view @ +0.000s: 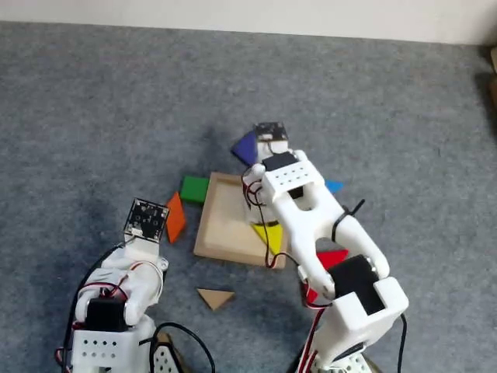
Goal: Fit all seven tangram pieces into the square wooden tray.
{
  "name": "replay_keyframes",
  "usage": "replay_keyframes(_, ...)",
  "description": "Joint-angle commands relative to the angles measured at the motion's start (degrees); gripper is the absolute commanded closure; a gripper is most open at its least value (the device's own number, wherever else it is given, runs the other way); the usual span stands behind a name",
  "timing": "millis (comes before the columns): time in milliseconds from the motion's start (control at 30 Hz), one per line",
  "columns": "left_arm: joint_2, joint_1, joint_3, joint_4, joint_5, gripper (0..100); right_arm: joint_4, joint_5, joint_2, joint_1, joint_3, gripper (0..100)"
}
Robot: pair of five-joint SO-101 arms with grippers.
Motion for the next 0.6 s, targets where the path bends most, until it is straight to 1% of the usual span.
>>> replay_keyframes(0,-3.03,-0.75,1.19,0.35,-0.44,99,1.89,0.62,-9.19,1.01,-2.77,94.8)
replay_keyframes(133,-3.03,-0.75,1.19,0.35,-0.44,99,6.64,0.62,-20.00,1.10,-1.45,94.7)
replay_keyframes(333,-3.03,-0.75,1.19,0.35,-0.44,99,8.04,0.44,-33.27,6.73,4.79,94.7)
replay_keyframes(567,-3.03,-0.75,1.19,0.35,-0.44,99,8.04,0.18,-44.70,7.60,22.11,94.7)
